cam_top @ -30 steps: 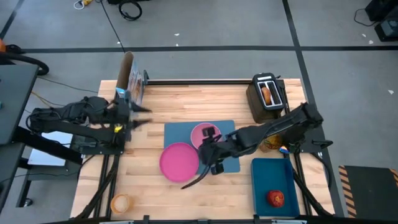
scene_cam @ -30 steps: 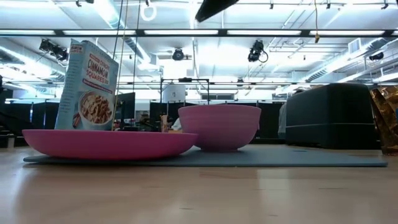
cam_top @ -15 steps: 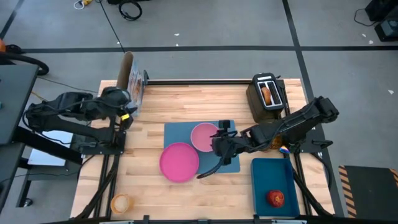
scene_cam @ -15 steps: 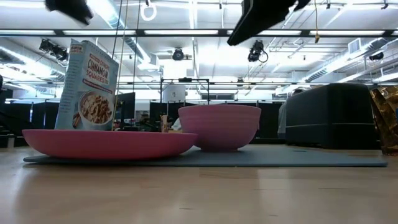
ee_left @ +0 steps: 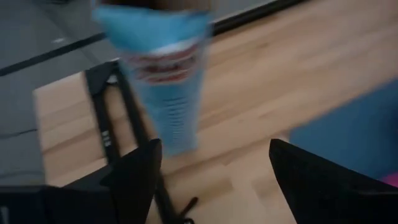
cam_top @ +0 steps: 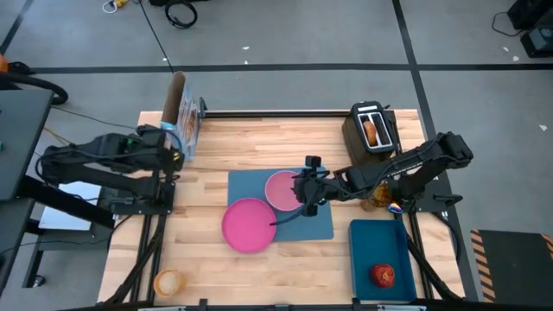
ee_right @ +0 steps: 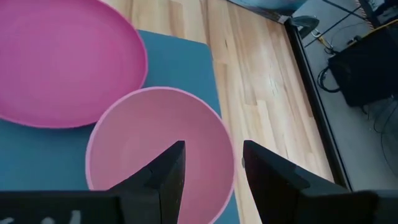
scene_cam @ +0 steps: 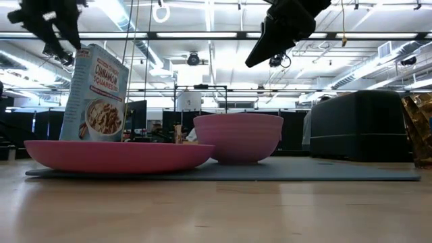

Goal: Arrange a breakfast setting
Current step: Pour the cereal from the cereal box into the pink bowl

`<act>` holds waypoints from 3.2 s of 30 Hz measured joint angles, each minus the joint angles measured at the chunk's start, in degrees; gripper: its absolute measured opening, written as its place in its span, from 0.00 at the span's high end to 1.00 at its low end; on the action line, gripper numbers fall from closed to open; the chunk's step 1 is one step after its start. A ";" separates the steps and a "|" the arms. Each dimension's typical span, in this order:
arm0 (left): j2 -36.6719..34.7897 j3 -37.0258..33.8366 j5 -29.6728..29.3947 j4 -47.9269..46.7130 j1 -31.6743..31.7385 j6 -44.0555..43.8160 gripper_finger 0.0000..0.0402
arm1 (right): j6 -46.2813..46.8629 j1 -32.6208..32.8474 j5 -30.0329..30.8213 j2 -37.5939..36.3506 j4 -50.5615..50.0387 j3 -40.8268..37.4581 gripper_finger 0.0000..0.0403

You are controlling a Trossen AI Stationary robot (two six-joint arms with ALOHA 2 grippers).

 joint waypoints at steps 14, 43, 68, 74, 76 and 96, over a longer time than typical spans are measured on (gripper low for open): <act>-0.11 -13.92 -8.42 12.38 7.60 2.49 0.24 | -1.93 0.93 -0.76 0.01 -0.02 0.00 0.58; -0.22 -13.92 4.25 39.24 36.02 36.34 0.28 | 2.12 8.05 -3.54 -4.17 -7.70 -0.53 0.58; -0.23 0.26 5.12 43.83 28.98 41.83 0.97 | -3.09 2.89 -1.81 -17.47 18.40 -18.78 0.58; -1.01 3.32 14.94 56.37 19.99 46.36 0.98 | -5.29 -3.59 -12.97 -16.28 36.77 -20.51 0.57; -0.95 2.52 17.01 61.77 16.31 47.81 0.98 | -4.57 -5.88 -17.89 -14.88 43.56 -22.26 0.56; -0.24 -10.55 21.66 96.46 -7.52 60.42 0.98 | 1.29 -14.32 -28.97 -12.01 60.90 -26.80 0.19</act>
